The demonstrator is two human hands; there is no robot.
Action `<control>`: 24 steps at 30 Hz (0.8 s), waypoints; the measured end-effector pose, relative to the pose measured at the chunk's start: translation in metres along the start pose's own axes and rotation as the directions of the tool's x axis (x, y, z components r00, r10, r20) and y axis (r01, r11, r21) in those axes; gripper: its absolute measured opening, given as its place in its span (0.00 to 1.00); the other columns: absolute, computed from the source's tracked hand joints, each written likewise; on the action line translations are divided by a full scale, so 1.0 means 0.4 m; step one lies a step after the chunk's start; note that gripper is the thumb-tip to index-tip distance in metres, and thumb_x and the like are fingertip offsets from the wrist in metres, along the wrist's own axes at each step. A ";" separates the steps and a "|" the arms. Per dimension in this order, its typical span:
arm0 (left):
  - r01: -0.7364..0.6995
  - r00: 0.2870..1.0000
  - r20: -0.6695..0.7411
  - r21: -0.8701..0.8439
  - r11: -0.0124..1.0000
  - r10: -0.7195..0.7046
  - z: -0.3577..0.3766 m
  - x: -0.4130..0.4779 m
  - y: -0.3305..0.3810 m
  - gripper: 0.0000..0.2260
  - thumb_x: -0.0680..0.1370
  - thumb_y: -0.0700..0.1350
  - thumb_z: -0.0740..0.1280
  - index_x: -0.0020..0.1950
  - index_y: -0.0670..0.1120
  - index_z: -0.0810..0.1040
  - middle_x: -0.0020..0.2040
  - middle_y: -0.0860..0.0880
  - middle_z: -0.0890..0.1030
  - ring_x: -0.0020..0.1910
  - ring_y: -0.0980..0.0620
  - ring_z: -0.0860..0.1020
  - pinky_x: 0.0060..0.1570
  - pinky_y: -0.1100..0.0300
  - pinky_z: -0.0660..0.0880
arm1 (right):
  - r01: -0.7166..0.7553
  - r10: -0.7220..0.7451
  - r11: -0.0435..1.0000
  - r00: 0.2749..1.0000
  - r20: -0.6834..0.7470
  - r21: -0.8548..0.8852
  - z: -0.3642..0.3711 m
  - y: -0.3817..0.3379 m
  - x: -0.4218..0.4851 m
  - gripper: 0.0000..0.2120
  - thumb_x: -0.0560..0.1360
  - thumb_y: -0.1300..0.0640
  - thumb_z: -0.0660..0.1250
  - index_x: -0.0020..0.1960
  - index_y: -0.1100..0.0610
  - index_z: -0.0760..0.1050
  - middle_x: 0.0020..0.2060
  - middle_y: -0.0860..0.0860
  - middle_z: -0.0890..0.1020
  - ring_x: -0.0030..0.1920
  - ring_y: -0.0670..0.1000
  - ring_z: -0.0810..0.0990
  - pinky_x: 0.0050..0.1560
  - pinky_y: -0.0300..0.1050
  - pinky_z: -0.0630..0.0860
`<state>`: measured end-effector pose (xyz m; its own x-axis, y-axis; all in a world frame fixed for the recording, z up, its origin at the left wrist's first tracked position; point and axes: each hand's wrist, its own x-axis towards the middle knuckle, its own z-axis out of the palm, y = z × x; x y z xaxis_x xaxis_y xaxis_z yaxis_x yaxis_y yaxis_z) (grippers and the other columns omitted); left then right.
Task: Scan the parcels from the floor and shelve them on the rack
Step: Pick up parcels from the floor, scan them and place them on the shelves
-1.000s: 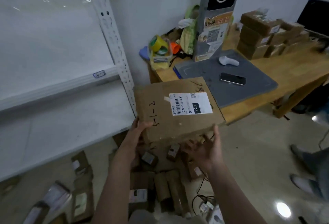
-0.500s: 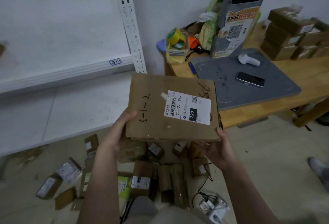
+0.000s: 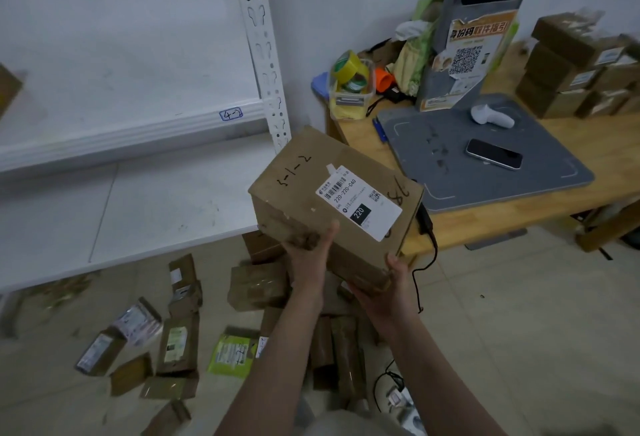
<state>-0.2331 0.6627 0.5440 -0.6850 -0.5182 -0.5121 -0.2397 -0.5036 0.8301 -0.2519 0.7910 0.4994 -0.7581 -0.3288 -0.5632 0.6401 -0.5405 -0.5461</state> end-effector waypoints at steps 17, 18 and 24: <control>-0.111 0.991 -0.069 0.063 0.992 0.116 0.031 0.005 -0.025 0.67 0.50 0.64 0.81 0.82 0.48 0.53 0.76 0.46 0.69 0.72 0.47 0.71 0.72 0.45 0.70 | -0.130 0.164 0.977 0.965 0.203 -0.169 -0.056 0.023 0.032 0.49 0.60 0.32 0.77 0.75 0.49 0.66 0.71 0.60 0.72 0.70 0.65 0.71 0.70 0.70 0.65; -0.129 0.988 -0.082 0.047 0.991 0.133 0.027 0.007 -0.020 0.66 0.50 0.62 0.82 0.82 0.48 0.55 0.75 0.47 0.70 0.71 0.47 0.72 0.71 0.46 0.70 | -0.150 0.187 0.964 0.970 0.155 -0.220 -0.052 0.010 0.030 0.49 0.59 0.30 0.75 0.74 0.49 0.68 0.69 0.61 0.73 0.69 0.65 0.72 0.68 0.71 0.67; -0.179 0.971 -0.161 -0.010 0.984 0.175 -0.019 0.040 0.015 0.62 0.50 0.60 0.83 0.79 0.49 0.61 0.71 0.48 0.74 0.67 0.47 0.75 0.69 0.45 0.73 | -0.104 0.051 0.936 0.985 -0.164 -0.336 -0.069 -0.128 0.098 0.24 0.78 0.38 0.61 0.65 0.54 0.73 0.55 0.54 0.79 0.55 0.55 0.78 0.50 0.50 0.75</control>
<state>-0.2400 0.6462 0.5391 -0.5969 -0.7026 -0.3874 -0.1063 -0.4093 0.9062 -0.3108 0.8271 0.4881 -0.6939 -0.2246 -0.6842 0.7201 -0.2112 -0.6610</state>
